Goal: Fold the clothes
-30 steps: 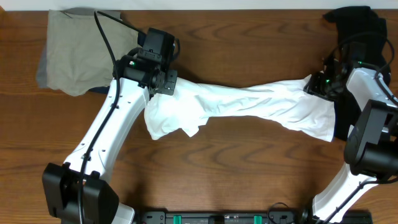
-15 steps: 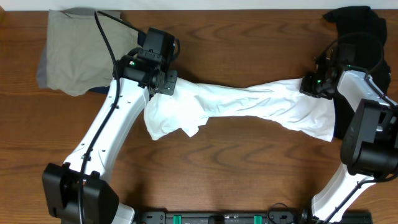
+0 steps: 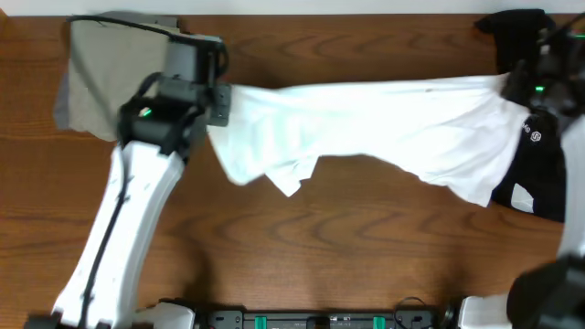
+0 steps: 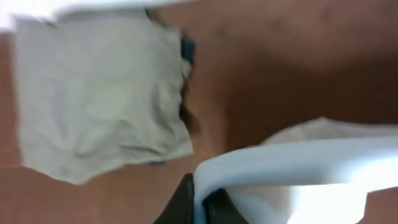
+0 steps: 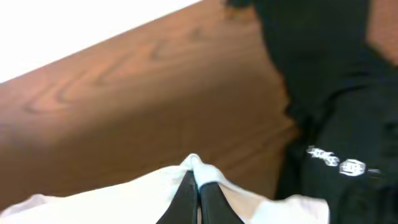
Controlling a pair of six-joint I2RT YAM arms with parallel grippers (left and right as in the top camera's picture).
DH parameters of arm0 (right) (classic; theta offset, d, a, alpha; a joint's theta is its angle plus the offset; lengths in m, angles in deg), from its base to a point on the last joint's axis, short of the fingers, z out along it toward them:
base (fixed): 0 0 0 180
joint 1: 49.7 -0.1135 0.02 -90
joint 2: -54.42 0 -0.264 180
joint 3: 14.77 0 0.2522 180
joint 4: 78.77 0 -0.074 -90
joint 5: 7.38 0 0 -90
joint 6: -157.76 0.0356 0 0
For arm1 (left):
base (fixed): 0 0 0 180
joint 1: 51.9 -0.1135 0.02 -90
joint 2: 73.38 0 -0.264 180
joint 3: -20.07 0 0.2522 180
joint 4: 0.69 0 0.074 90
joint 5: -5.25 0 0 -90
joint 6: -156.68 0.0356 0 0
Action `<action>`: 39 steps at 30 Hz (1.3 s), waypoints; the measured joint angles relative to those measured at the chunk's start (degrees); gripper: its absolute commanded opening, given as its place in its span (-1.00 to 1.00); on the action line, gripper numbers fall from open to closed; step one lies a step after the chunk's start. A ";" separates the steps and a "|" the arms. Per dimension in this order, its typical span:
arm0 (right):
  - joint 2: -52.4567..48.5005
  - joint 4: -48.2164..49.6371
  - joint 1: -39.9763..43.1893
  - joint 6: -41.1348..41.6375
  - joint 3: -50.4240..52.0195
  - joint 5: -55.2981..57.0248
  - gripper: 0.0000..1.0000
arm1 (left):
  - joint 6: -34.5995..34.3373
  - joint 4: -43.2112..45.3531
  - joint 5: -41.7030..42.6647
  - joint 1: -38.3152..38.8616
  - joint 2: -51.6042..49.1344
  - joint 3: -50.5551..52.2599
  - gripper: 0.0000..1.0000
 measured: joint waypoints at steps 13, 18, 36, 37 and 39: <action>0.70 -3.85 1.40 0.00 -0.09 -0.59 -0.98 | 0.39 -0.76 0.48 -0.07 3.82 -0.72 -0.88; -4.20 -3.32 0.63 -0.22 -0.09 -0.50 -0.98 | 0.39 -0.98 0.70 -0.07 0.22 -0.72 -0.88; -26.86 26.03 -5.68 -0.92 -0.04 -1.14 0.36 | 0.39 0.11 0.70 -0.07 -15.10 -0.72 -0.88; -26.95 26.25 -5.88 -0.90 -0.04 -1.20 0.43 | 0.39 0.13 0.68 -0.07 -15.10 -0.72 -0.88; -26.82 25.16 -6.05 -1.05 -0.26 -1.46 0.55 | 0.39 0.11 0.70 -0.07 -15.10 -0.72 -0.88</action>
